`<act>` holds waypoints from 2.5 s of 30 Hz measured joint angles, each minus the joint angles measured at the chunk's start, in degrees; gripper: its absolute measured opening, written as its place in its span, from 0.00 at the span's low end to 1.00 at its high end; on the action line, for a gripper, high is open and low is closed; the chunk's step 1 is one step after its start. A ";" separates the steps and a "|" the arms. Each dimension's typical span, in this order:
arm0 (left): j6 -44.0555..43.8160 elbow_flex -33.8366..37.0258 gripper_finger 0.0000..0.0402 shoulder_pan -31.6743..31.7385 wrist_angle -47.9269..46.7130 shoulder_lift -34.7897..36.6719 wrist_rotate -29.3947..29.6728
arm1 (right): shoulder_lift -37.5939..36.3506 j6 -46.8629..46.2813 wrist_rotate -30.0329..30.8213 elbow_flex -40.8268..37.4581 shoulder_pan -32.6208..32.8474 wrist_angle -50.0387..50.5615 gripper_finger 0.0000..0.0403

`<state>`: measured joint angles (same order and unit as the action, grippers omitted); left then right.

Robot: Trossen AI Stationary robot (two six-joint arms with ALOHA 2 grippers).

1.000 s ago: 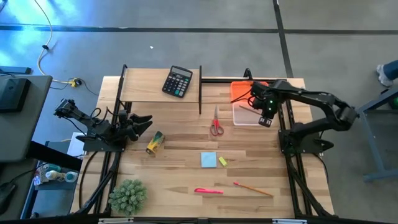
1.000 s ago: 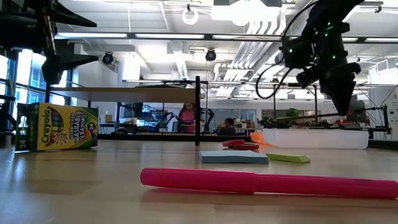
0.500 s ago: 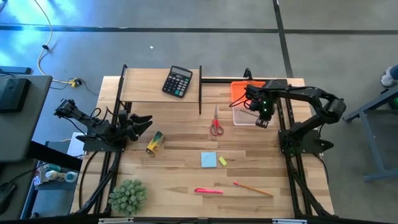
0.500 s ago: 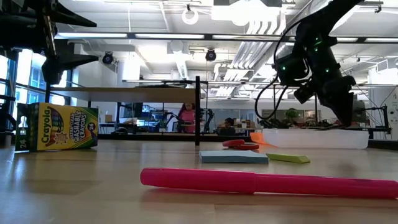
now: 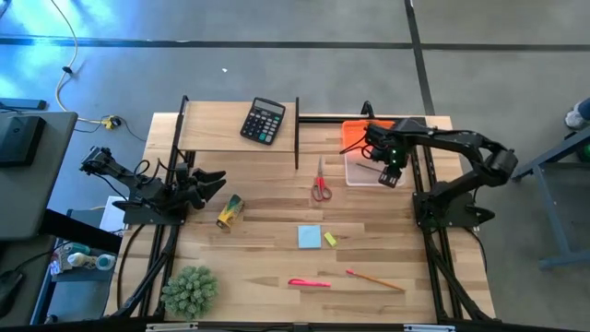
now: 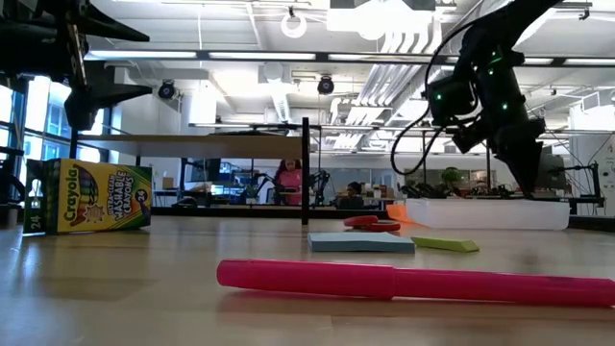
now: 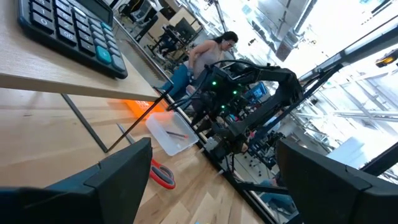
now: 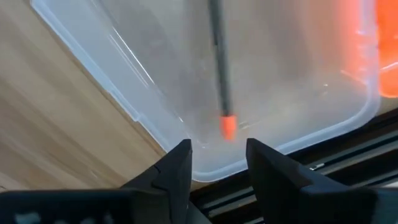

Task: Pack school essentials
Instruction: Put the pink pen into the orange supply box

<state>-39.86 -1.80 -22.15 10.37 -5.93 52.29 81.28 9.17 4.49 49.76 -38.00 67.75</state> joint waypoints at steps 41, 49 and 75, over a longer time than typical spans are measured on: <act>25.88 -29.80 0.82 0.00 -0.04 -25.10 -1.32 | -27.70 -27.73 -8.00 0.04 12.05 -19.14 0.36; 32.85 -37.41 0.82 -0.02 -0.57 -32.91 -7.17 | -27.70 -33.26 -5.91 0.04 17.22 -19.15 0.36; 26.46 -59.69 0.82 0.02 -34.43 -61.20 -26.60 | -27.63 -53.88 4.66 11.44 31.90 -10.86 0.36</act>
<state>-13.40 -61.49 -22.13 -24.06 -67.14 25.70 53.65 -44.72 9.16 61.19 -6.09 56.88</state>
